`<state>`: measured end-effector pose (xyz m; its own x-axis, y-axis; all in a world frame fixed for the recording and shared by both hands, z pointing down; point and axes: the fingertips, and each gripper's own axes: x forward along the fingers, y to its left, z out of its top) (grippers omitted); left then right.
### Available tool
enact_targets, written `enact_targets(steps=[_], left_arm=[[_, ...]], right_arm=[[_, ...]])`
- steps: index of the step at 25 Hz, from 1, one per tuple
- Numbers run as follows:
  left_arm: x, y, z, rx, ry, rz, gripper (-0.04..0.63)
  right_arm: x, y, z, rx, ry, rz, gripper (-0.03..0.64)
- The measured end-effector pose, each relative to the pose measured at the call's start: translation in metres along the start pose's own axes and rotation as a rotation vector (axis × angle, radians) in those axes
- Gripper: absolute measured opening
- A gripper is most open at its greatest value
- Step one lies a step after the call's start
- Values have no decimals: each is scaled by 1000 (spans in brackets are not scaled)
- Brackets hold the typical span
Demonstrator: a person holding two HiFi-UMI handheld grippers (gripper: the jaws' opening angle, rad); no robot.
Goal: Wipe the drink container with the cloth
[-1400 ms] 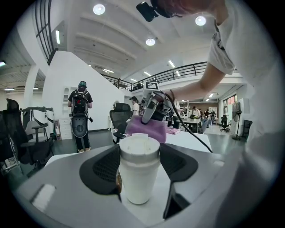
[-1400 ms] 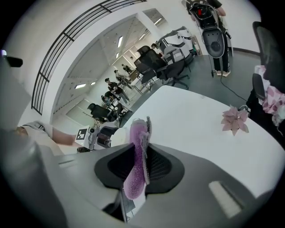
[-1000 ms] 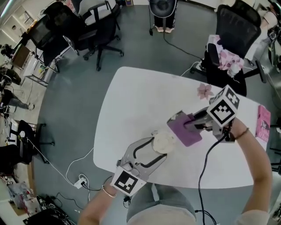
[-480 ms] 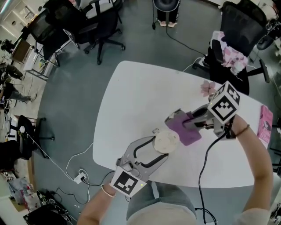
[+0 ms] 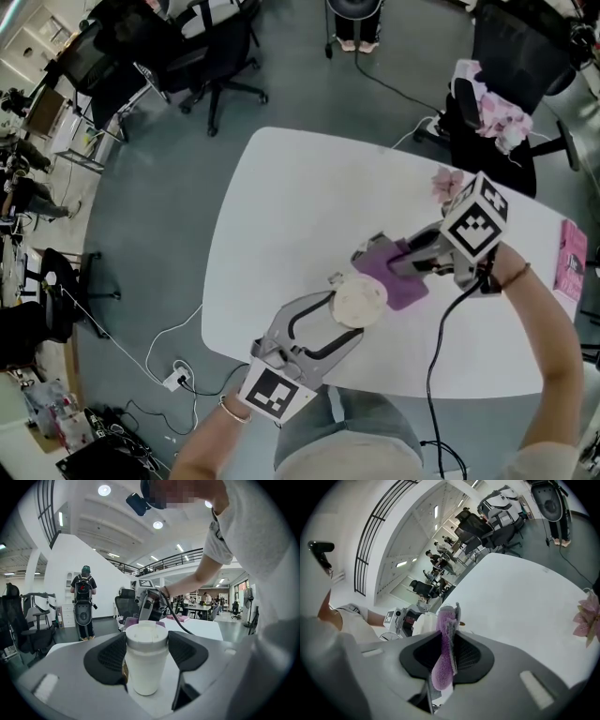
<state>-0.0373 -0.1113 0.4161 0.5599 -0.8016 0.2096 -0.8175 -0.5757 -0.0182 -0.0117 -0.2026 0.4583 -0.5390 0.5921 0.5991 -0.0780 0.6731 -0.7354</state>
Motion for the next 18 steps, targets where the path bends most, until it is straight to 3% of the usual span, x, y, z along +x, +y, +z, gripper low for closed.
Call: enact_targets(steps=[18], left_arm=[[0, -1, 3, 9, 5, -4, 282]], right_arm=[[22, -14, -7, 48, 16, 15, 72]])
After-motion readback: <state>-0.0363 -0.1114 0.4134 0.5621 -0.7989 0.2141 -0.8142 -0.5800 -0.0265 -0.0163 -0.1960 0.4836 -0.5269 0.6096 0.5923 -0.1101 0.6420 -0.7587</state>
